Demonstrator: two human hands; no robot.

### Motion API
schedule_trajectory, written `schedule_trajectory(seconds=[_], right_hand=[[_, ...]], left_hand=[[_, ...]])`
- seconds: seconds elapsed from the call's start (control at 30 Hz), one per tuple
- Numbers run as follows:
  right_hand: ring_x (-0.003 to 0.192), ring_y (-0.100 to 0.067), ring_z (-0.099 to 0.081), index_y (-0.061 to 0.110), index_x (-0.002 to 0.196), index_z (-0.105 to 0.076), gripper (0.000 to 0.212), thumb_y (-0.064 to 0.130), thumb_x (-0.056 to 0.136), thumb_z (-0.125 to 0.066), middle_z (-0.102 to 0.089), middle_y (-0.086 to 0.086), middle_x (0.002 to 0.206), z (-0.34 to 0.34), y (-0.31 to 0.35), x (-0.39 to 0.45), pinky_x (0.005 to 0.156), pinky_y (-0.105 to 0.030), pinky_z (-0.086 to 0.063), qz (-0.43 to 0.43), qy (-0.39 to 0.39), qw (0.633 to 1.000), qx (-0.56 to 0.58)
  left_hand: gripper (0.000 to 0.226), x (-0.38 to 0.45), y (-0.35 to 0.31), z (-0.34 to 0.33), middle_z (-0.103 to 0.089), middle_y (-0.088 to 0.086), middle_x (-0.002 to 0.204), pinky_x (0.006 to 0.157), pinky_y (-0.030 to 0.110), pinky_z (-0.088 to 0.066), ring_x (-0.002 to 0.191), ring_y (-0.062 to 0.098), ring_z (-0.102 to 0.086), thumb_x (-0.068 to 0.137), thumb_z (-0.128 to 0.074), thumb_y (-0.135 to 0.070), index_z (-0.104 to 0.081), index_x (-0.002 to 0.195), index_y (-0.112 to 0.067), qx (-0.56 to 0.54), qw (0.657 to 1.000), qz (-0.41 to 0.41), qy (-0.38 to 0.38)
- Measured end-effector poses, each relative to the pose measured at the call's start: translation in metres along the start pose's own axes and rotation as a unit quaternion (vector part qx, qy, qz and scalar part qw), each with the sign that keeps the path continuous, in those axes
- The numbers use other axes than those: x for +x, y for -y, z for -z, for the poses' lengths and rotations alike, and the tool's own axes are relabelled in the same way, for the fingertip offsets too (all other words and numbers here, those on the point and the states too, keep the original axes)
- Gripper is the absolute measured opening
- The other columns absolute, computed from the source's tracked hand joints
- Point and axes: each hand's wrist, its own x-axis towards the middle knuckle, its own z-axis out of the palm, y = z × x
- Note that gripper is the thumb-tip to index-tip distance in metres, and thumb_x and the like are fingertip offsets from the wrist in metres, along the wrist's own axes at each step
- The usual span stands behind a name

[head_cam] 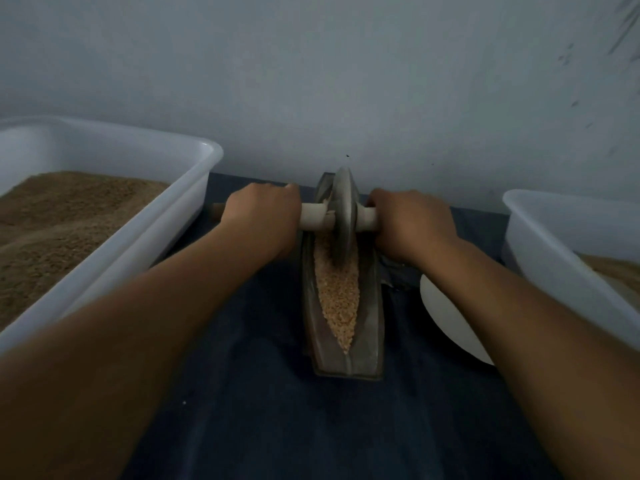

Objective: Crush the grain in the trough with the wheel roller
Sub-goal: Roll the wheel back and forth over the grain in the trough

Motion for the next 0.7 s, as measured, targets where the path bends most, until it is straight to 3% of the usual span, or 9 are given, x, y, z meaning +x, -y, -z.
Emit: schedule_trajectory(seconds=[0.17, 0.47, 0.57, 0.7], right_hand=[[0.077, -0.028, -0.062, 0.022, 0.100, -0.057, 0.023, 0.030, 0.082, -0.066, -0.065, -0.002, 0.087, 0.009, 0.012, -0.037, 0.057, -0.031, -0.027, 0.000, -0.048, 0.999, -0.009], [0.062, -0.023, -0.053, 0.016, 0.091, -0.059, 0.018, 0.022, 0.081, -0.072, -0.063, -0.003, 0.078, 0.030, 0.025, -0.102, 0.059, -0.029, -0.024, -0.004, -0.086, 0.996, 0.018], [0.059, -0.023, -0.052, 0.015, 0.086, -0.059, 0.021, 0.018, 0.075, -0.076, -0.062, -0.003, 0.073, 0.039, 0.027, -0.114, 0.059, -0.028, -0.024, -0.006, -0.101, 0.994, 0.033], [0.057, -0.021, -0.049, 0.014, 0.084, -0.059, 0.020, 0.020, 0.075, -0.076, -0.060, -0.003, 0.071, 0.041, 0.025, -0.116, 0.058, -0.027, -0.025, 0.004, -0.121, 0.992, 0.034]], left_hand=[[0.039, -0.029, -0.001, 0.001, -0.058, 0.003, 0.092, 0.062, 0.036, -0.039, 0.075, 0.021, -0.046, 0.084, -0.071, -0.033, -0.045, 0.109, -0.017, 0.016, 0.999, -0.001, -0.033], [0.037, -0.084, -0.012, 0.012, -0.059, -0.001, 0.096, 0.071, 0.031, -0.035, 0.083, 0.018, -0.058, 0.079, -0.070, -0.040, -0.046, 0.102, -0.022, 0.048, 0.985, -0.064, -0.155], [0.038, -0.094, -0.012, 0.014, -0.059, -0.001, 0.097, 0.074, 0.030, -0.038, 0.084, 0.018, -0.058, 0.080, -0.069, -0.041, -0.046, 0.104, -0.023, 0.063, 0.982, -0.074, -0.161], [0.042, -0.097, -0.009, 0.010, -0.058, -0.002, 0.098, 0.070, 0.027, -0.030, 0.077, 0.014, -0.051, 0.079, -0.072, -0.040, -0.042, 0.104, -0.022, 0.070, 0.985, -0.064, -0.144]])
